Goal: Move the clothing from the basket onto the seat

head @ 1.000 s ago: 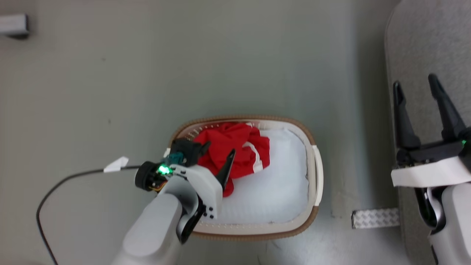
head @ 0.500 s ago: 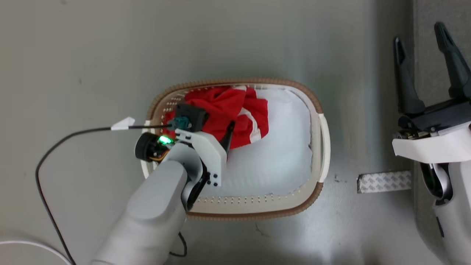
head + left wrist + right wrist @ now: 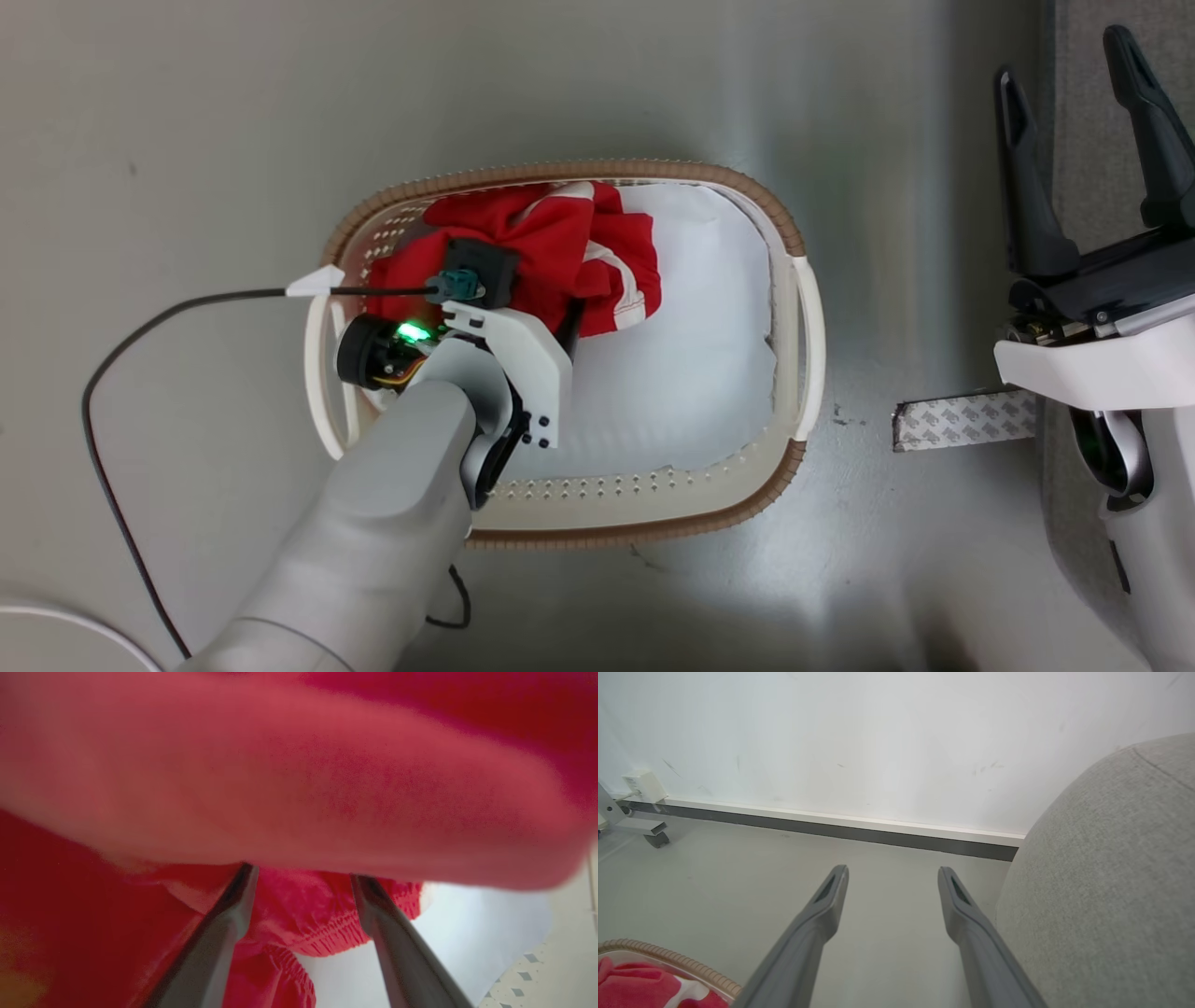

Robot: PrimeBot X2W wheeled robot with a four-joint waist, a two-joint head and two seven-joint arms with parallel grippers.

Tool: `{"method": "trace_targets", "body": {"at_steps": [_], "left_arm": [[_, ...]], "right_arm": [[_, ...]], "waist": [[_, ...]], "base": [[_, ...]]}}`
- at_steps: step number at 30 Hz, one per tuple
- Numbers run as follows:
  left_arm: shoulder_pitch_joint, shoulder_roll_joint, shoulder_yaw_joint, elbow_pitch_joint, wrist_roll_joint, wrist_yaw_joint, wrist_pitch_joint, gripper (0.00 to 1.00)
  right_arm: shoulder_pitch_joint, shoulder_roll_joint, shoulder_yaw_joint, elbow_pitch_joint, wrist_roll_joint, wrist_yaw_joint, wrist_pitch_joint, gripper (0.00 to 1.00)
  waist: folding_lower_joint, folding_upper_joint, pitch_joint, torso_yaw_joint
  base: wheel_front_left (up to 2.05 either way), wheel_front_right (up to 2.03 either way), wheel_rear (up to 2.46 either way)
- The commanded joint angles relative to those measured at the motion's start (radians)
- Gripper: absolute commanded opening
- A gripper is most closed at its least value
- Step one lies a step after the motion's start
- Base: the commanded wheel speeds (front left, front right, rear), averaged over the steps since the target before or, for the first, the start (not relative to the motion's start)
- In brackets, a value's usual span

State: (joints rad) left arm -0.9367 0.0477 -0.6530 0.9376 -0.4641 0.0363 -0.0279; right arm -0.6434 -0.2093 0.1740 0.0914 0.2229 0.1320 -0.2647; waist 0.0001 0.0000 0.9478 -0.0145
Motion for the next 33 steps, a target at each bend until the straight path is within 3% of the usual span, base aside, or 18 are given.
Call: {"method": "trace_targets", "body": {"at_steps": [1,2,3,4,7,8,17,33], "left_arm": [[-0.012,0.005,-0.006,0.013,-0.014,0.003,-0.010,1.00],[-0.014,0.005,-0.014,0.019,-0.021,0.000,-0.015,0.88],[-0.016,0.005,-0.020,0.025,-0.029,-0.003,-0.024,0.67],[-0.018,0.006,-0.027,0.033,-0.032,-0.004,-0.030,0.59],[-0.020,0.006,-0.047,0.057,-0.044,-0.005,-0.050,0.09],[-0.020,0.006,-0.052,0.064,-0.050,-0.008,-0.058,0.00],[0.020,0.006,-0.089,0.079,-0.121,-0.027,-0.130,0.00],[0.199,0.006,-0.144,-0.017,-0.217,-0.058,-0.222,0.00]], "right_arm": [[-0.003,-0.002,-0.003,-0.002,0.008,-0.003,0.001,1.00],[-0.001,-0.001,-0.003,-0.002,0.008,-0.003,0.001,1.00],[0.002,-0.001,-0.002,-0.001,0.008,-0.003,0.001,1.00],[0.004,0.000,0.000,0.000,0.008,-0.003,0.001,1.00],[0.011,0.001,-0.001,0.004,0.008,-0.003,0.001,1.00],[0.013,0.002,-0.003,0.005,0.008,-0.003,0.001,1.00],[0.037,0.015,-0.014,0.031,0.011,-0.003,0.001,1.00],[0.182,0.052,-0.024,0.106,0.012,-0.003,0.001,1.00]], "waist": [[-0.0001,0.0000,0.002,-0.005],[-0.0001,0.0000,0.002,-0.007],[-0.0001,0.0000,0.001,-0.010],[-0.0001,0.0000,0.000,-0.013],[-0.0001,0.0000,-0.010,-0.019],[-0.0001,0.0000,-0.015,-0.019],[-0.0001,0.0000,-0.096,-0.003],[-0.0001,0.0000,-0.417,0.044]], "base": [[0.00,0.00,0.00],[0.00,0.00,0.00],[0.00,0.00,0.00],[0.00,0.00,0.00],[0.00,0.00,0.00],[0.00,0.00,0.00],[0.00,0.00,0.00],[0.00,0.00,0.00]]}}
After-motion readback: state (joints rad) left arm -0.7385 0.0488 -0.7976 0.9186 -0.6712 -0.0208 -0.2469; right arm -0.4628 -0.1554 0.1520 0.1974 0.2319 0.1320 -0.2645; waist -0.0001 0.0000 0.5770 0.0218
